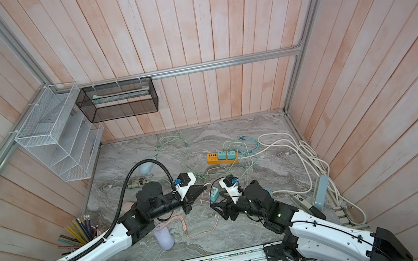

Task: Unplug the wireless mouse
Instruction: Remove the power cord from the plug.

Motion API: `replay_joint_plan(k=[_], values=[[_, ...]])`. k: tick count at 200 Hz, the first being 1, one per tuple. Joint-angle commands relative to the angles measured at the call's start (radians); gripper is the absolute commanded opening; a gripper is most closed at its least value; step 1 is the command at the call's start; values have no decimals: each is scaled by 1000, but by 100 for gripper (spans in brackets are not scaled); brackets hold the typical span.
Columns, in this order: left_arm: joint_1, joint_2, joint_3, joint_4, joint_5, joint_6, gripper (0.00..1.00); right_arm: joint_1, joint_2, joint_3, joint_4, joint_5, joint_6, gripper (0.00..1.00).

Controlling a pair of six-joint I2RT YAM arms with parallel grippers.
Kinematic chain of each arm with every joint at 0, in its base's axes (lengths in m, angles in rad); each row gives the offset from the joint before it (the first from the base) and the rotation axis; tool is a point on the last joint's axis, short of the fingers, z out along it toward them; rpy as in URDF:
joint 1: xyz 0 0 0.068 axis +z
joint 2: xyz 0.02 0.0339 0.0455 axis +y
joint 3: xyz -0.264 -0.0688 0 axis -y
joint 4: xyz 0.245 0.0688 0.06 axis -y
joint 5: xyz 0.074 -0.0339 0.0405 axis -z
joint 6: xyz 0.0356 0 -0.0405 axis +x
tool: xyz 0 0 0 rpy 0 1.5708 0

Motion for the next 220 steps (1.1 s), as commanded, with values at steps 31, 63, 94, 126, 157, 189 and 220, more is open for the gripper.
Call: replay_joint_plan(k=[31, 63, 94, 126, 157, 189, 220], values=[[6, -29, 50, 8, 28, -14, 0, 6, 17, 5, 83, 16, -13, 66], [5, -35, 49, 13, 34, -19, 0, 6, 17, -3, 127, 42, -21, 66], [5, -39, 54, 10, 37, -21, 0, 7, 27, -3, 140, 57, -38, 66], [5, -49, 52, 7, 31, -19, 0, 6, 37, -3, 150, 49, -31, 52], [5, -55, 51, 8, 27, -18, 0, 6, 32, -15, 162, 49, -24, 40], [5, -55, 52, 10, 34, -21, 0, 6, 26, -21, 166, 48, -22, 59], [5, -56, 54, 11, 39, -28, 0, 6, 29, -19, 165, 61, -26, 68]])
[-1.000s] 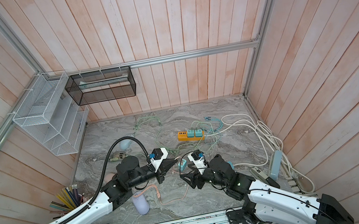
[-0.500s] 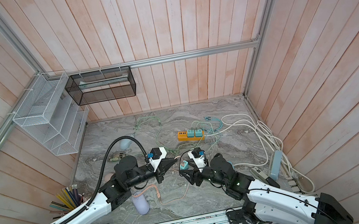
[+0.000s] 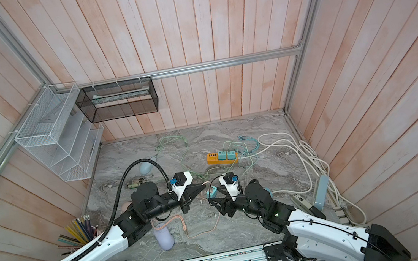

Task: Unplug the wireless mouse
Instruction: Remove the power cord from the plug.

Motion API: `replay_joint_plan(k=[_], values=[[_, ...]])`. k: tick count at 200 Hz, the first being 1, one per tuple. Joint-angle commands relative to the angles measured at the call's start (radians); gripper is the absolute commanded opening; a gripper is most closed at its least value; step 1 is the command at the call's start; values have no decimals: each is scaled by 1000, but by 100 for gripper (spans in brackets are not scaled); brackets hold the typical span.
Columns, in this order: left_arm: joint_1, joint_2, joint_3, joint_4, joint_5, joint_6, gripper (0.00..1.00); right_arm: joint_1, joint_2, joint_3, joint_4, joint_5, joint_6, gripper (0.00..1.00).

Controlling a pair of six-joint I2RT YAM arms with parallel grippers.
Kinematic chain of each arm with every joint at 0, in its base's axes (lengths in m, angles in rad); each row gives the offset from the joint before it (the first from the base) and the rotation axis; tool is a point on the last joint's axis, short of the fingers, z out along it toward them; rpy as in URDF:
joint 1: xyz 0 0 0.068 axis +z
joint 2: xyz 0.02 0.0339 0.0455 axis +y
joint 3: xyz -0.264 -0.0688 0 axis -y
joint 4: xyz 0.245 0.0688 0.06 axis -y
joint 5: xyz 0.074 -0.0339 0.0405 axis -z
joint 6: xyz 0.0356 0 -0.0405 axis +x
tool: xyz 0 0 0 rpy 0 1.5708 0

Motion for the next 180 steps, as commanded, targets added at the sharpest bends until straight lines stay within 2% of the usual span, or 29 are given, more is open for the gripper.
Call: replay_joint_plan(k=[1, 25, 63, 105, 154, 180], values=[[5, -18, 37, 18, 21, -16, 0, 6, -4, -5, 23, 18, -1, 68], [5, -20, 40, 19, 28, -22, 0, 6, -2, 5, 19, 25, -12, 68], [5, -21, 41, 29, 45, -32, 0, 6, 12, 20, 29, 24, -28, 61], [5, -21, 48, 32, 59, -41, 0, 6, 30, 19, 64, 28, -58, 66], [5, -23, 48, 28, 61, -42, 0, 6, 17, 8, 102, 41, -69, 66], [5, -20, 47, 35, 63, -45, 0, 6, 10, 10, 104, 41, -72, 59]])
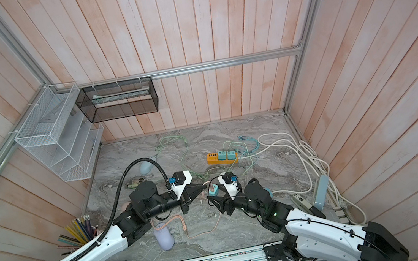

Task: Unplug the wireless mouse
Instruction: Remove the power cord from the plug.

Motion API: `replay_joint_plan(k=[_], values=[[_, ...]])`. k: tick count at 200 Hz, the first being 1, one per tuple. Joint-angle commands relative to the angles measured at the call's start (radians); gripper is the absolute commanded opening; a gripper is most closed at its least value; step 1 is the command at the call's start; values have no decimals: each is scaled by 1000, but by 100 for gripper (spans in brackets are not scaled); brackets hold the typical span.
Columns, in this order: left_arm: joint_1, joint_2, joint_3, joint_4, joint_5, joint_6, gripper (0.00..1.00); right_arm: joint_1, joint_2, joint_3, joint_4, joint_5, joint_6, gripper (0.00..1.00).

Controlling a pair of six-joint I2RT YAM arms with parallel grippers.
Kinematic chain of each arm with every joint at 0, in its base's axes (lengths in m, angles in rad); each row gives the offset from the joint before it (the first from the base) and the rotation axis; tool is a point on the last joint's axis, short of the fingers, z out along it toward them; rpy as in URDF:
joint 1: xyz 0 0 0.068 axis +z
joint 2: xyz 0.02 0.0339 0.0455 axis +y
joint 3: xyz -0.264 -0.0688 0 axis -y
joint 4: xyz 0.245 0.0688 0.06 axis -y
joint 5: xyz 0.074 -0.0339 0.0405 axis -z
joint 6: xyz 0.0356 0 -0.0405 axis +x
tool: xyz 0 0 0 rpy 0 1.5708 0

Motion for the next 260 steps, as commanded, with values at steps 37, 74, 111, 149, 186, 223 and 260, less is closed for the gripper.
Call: replay_joint_plan(k=[37, 74, 111, 149, 186, 223, 260], values=[[5, -20, 30, 31, 8, -6, 0, 6, -20, 0, 37, 15, -6, 37], [7, -16, 28, -14, -59, 7, 0, 6, -75, -7, -35, 31, 8, 30], [9, -19, 11, -12, -65, -10, 50, 6, -137, 31, -247, 116, 33, 27], [10, 9, 11, 58, 51, -51, 57, 6, -161, 58, -349, 124, 53, 27], [10, 62, 2, 133, 185, -88, 54, 6, -178, 58, -329, 41, 57, 27], [10, 94, -13, 156, 285, -90, 46, 7, -184, 64, -314, -71, 48, 27], [10, 112, -15, 137, 284, -68, 47, 6, -197, 63, -281, -181, 49, 26]])
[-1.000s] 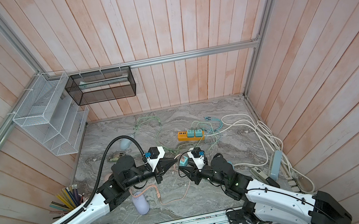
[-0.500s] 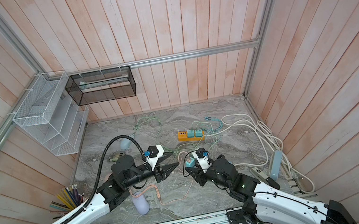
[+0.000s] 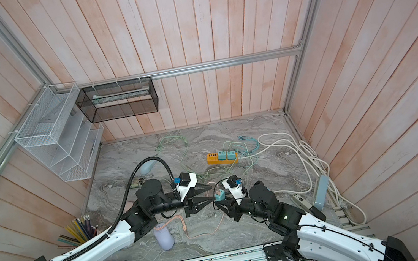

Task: Unplug the wireless mouse
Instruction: Remove the power cord from the plug.

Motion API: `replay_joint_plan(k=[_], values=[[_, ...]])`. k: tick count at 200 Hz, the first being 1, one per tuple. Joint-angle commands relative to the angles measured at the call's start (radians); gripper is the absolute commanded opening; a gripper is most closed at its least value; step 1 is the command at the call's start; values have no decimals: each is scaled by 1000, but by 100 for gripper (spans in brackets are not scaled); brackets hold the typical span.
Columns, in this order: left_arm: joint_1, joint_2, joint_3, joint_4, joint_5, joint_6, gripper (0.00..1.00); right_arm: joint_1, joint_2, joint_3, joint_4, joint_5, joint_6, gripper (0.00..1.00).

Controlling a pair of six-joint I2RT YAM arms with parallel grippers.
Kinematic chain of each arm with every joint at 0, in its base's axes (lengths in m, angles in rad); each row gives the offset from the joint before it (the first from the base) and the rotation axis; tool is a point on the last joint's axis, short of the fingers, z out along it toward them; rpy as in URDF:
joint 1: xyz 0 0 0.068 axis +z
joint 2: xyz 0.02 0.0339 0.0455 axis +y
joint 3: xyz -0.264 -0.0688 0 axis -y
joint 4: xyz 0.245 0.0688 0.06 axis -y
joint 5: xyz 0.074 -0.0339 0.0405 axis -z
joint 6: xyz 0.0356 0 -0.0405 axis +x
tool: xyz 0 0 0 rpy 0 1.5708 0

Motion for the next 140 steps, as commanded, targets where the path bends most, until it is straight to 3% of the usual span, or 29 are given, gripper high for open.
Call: replay_joint_plan(k=[1, 66, 97, 140], values=[[3, 18, -9, 13, 44, 13, 47, 2, -18, 35, 39, -107, -1, 26], [3, 62, 10, 11, 55, 9, 46, 2, -22, 58, 59, -160, 3, 25], [3, 59, 16, 11, 46, 9, 30, 2, -3, 63, 59, -162, -2, 25], [3, 56, 31, 5, 45, 4, 16, 2, 38, 60, 78, -181, 0, 25]])
